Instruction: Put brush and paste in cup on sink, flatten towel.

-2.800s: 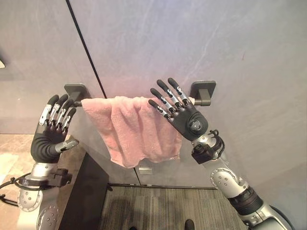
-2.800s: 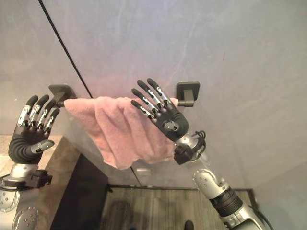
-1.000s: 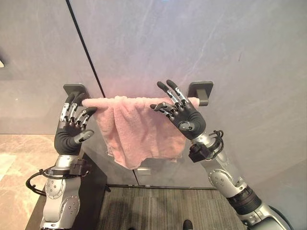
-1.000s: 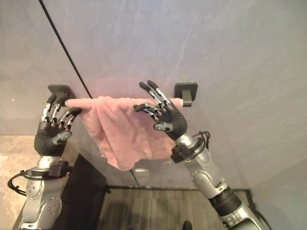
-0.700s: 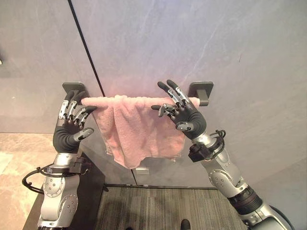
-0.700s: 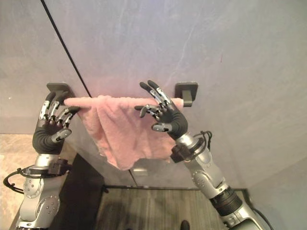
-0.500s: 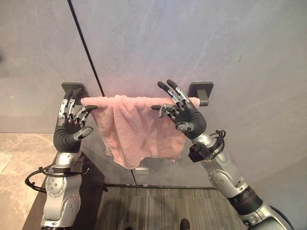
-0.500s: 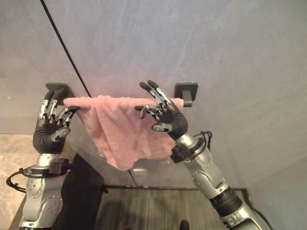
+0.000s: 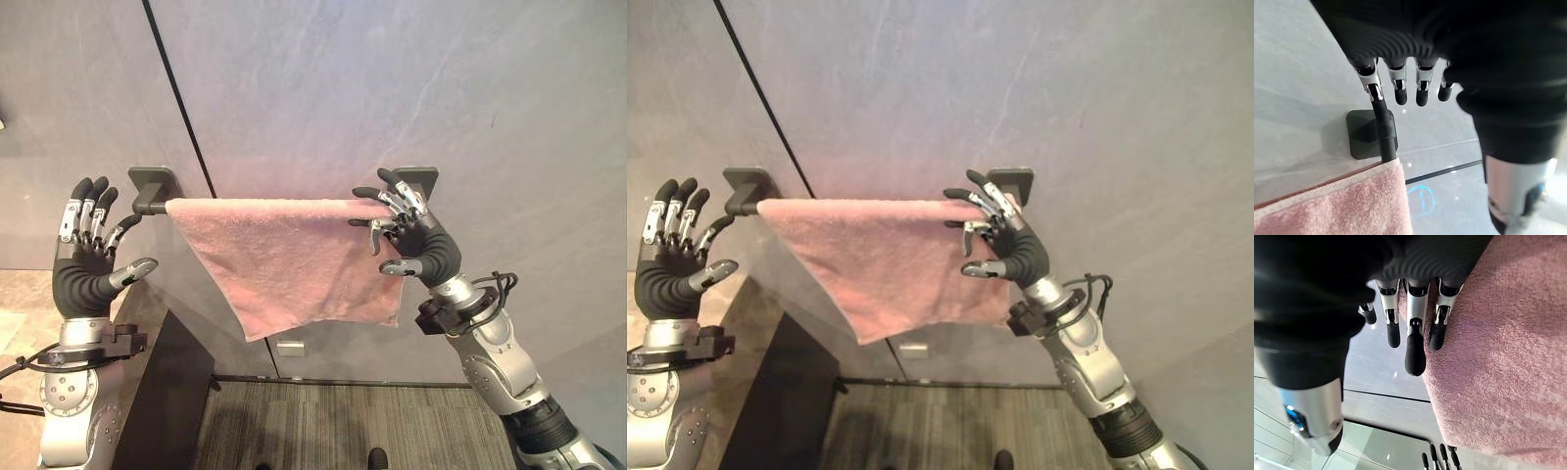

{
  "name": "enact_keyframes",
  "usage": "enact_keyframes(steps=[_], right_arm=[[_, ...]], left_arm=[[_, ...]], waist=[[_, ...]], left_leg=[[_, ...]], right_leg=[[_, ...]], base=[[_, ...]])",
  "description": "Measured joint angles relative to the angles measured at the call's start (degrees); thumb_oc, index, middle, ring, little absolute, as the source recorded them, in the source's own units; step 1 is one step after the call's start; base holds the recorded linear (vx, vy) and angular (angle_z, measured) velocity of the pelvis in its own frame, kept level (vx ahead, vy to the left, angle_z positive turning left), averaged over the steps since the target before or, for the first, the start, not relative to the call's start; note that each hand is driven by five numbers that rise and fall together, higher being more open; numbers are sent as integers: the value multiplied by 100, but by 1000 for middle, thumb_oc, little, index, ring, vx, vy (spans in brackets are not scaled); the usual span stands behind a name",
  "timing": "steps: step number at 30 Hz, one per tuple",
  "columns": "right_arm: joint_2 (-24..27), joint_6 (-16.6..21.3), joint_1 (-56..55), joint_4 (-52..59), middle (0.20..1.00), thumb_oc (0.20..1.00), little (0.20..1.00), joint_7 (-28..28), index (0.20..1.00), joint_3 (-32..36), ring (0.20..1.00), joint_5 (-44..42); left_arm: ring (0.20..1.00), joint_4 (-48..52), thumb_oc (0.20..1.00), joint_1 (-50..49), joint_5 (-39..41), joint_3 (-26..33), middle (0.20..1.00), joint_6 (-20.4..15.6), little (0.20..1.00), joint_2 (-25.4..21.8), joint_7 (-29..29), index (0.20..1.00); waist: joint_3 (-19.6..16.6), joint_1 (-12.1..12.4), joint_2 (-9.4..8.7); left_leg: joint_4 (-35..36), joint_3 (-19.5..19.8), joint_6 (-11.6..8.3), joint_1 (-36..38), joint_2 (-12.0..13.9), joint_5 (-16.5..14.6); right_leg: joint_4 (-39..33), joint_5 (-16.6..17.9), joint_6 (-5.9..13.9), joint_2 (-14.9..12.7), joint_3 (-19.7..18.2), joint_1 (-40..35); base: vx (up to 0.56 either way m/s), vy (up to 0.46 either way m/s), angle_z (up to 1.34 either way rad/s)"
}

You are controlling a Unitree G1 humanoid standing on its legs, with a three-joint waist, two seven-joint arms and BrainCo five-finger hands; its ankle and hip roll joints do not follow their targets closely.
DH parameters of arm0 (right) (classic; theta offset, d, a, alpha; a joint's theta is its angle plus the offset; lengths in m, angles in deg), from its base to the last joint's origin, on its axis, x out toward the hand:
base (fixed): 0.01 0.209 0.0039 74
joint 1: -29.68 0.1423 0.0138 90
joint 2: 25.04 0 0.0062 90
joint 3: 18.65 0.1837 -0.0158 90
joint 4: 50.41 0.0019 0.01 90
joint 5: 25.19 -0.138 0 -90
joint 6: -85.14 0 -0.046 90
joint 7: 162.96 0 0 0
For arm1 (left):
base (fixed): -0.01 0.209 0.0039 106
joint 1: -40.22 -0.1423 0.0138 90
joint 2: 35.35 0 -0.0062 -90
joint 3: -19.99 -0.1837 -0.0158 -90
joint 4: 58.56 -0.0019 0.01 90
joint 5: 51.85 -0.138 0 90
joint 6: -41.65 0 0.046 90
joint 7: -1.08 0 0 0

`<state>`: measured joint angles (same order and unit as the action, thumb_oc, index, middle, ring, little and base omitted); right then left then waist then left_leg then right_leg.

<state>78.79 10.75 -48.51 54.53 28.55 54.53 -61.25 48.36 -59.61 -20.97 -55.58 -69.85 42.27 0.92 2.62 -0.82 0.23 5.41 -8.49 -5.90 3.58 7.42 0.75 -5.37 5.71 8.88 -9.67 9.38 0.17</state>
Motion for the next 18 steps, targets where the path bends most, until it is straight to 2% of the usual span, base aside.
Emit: enact_keyframes(steps=[13, 15, 18], right_arm=[[-132, 0, 29, -18, 1000, 1000, 1000, -23, 1000, -66, 1000, -43], [-187, -15, 336, -60, 1000, 1000, 1000, -93, 1000, -500, 1000, -266], [-241, -36, 738, -66, 1000, 1000, 1000, -82, 1000, -785, 1000, -377]], left_arm=[[1000, 11, 1000, 35, -44, -5, 1000, -85, 1000, 175, 4, 1000], [1000, 46, 1000, 159, -44, -34, 1000, -109, 1000, 173, 37, 1000], [1000, 133, 1000, 301, -37, -151, 1000, -180, 1000, 173, 97, 1000]], waist=[[0, 7, -1], [-1, 0, -2], [0, 14, -8]], left_leg=[[-20, 0, -19, 7, 5, 14], [-21, -2, -34, 16, 9, 24], [-22, -4, -39, 23, 8, 27]], right_leg=[[1, 5, -4, 6, 12, -8], [15, 9, -7, 12, 9, -14], [27, 11, -7, 13, 9, -18]], base=[[0, 0, 0], [0, 0, 0], [0, 0, 0]])
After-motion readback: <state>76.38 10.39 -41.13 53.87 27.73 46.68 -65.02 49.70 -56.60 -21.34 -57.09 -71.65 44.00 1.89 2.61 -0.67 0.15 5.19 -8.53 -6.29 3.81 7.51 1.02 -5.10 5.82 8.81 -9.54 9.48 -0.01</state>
